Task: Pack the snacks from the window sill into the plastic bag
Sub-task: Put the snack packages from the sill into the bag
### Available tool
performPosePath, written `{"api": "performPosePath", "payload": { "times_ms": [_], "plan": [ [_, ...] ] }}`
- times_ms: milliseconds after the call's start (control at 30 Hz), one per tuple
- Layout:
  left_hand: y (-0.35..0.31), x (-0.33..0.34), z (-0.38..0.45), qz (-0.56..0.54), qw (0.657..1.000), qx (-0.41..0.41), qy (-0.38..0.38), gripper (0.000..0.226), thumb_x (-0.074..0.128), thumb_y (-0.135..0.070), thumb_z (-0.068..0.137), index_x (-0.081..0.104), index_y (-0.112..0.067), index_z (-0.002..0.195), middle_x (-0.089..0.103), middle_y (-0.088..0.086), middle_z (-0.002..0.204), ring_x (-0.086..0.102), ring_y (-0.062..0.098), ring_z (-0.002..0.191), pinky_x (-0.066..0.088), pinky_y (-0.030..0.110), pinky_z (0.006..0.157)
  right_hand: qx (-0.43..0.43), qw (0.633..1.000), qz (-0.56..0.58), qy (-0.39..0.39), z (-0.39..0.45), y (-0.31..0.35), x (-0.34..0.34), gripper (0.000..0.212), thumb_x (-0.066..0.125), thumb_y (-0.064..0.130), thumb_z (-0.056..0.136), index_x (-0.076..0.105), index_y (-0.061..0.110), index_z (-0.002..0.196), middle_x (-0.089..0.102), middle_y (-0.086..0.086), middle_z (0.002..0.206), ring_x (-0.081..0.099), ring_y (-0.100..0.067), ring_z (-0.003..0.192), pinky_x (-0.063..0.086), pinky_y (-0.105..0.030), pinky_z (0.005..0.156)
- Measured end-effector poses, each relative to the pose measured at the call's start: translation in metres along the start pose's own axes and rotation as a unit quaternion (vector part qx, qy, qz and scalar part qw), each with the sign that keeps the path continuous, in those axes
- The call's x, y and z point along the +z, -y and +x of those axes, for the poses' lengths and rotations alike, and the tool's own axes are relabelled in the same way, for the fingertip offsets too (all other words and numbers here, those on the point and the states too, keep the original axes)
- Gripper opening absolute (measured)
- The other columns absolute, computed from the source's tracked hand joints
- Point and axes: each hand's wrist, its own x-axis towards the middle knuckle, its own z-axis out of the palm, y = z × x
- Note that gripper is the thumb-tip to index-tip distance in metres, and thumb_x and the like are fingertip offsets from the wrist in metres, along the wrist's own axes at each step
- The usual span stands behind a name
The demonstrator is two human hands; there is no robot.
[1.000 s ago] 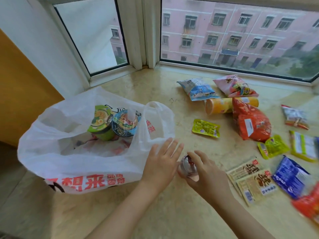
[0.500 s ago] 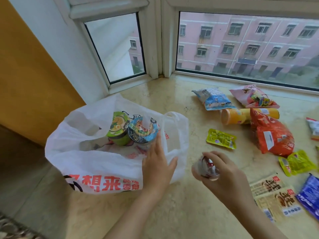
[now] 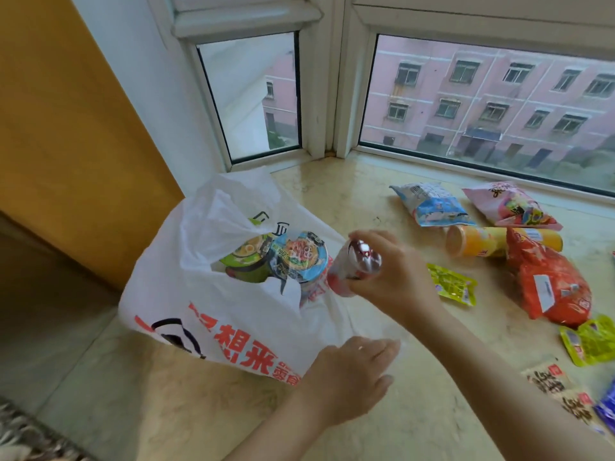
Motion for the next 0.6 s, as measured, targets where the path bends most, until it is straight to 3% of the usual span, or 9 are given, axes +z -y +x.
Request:
{"api": "performPosePath", "payload": {
  "times_ms": [100, 167, 233, 300, 367, 433, 600],
  "plan": [
    [0.030, -0.013, -0.003, 0.019, 0.989, -0.047, -0.139, 0.022, 0.050, -0.025, 0.089, 0.068, -0.015, 0.099, 0.068, 0.000, 0.089, 0.064, 0.019, 0.073, 0.051, 0.029, 0.049, 0.032, 0.999, 0.005, 0.015, -0.006, -0.017, 0.027, 0.063, 0.081, 0.020, 0.055, 0.066, 0.021, 0.115, 0.064, 0.004, 0.114, 0.064, -0.019, 0.095, 0.049, -0.028, 0.077],
    [0.056, -0.020, 0.001, 0.041, 0.972, -0.126, -0.194, 0.022, 0.050, -0.021, 0.089, 0.068, -0.011, 0.096, 0.068, 0.005, 0.091, 0.065, 0.022, 0.079, 0.055, 0.033, 0.060, 0.043, 0.999, 0.003, 0.022, -0.007, -0.022, 0.041, 0.061, 0.081, 0.019, 0.056, 0.065, 0.022, 0.114, 0.064, 0.003, 0.113, 0.064, -0.022, 0.094, 0.050, -0.032, 0.076],
    [0.080, -0.020, 0.009, 0.078, 0.968, -0.176, -0.160, 0.036, 0.046, -0.028, 0.093, 0.059, -0.009, 0.120, 0.064, 0.009, 0.120, 0.061, 0.025, 0.110, 0.053, 0.038, 0.088, 0.051, 0.998, -0.007, 0.027, -0.006, -0.026, 0.052, 0.058, 0.082, 0.020, 0.058, 0.064, 0.022, 0.114, 0.063, 0.003, 0.111, 0.062, -0.022, 0.093, 0.049, -0.032, 0.073],
    [0.096, -0.015, 0.016, 0.114, 0.973, -0.187, -0.073, 0.057, 0.035, -0.042, 0.095, 0.037, -0.011, 0.143, 0.045, 0.009, 0.146, 0.042, 0.025, 0.135, 0.038, 0.042, 0.106, 0.050, 0.998, -0.022, 0.031, -0.003, -0.029, 0.062, 0.060, 0.082, 0.019, 0.059, 0.063, 0.022, 0.115, 0.062, 0.002, 0.112, 0.062, -0.024, 0.094, 0.050, -0.033, 0.072],
    [0.106, -0.008, 0.020, 0.144, 0.972, -0.185, -0.010, 0.066, 0.027, -0.050, 0.094, 0.026, -0.014, 0.150, 0.033, 0.008, 0.154, 0.030, 0.025, 0.142, 0.027, 0.042, 0.112, 0.056, 0.998, -0.032, 0.027, 0.001, -0.033, 0.072, 0.060, 0.082, 0.020, 0.061, 0.062, 0.022, 0.118, 0.061, 0.001, 0.114, 0.061, -0.025, 0.096, 0.050, -0.036, 0.074],
    [0.110, -0.002, 0.023, 0.150, 0.971, -0.186, 0.014, 0.073, 0.026, -0.058, 0.090, 0.029, -0.016, 0.150, 0.031, 0.007, 0.155, 0.028, 0.027, 0.143, 0.022, 0.043, 0.112, 0.079, 0.996, -0.044, 0.021, 0.005, -0.038, 0.081, 0.062, 0.080, 0.024, 0.067, 0.057, 0.021, 0.124, 0.060, 0.001, 0.121, 0.060, -0.025, 0.102, 0.050, -0.035, 0.078],
    [0.110, 0.003, 0.024, 0.129, 0.974, -0.188, -0.006, 0.078, 0.034, -0.060, 0.083, 0.035, -0.016, 0.148, 0.032, 0.008, 0.155, 0.032, 0.029, 0.141, 0.021, 0.045, 0.112, 0.116, 0.992, -0.045, 0.026, 0.015, -0.049, 0.099, 0.061, 0.077, 0.020, 0.071, 0.053, 0.016, 0.127, 0.059, -0.003, 0.125, 0.057, -0.027, 0.107, 0.049, -0.038, 0.080]
  ]
}}
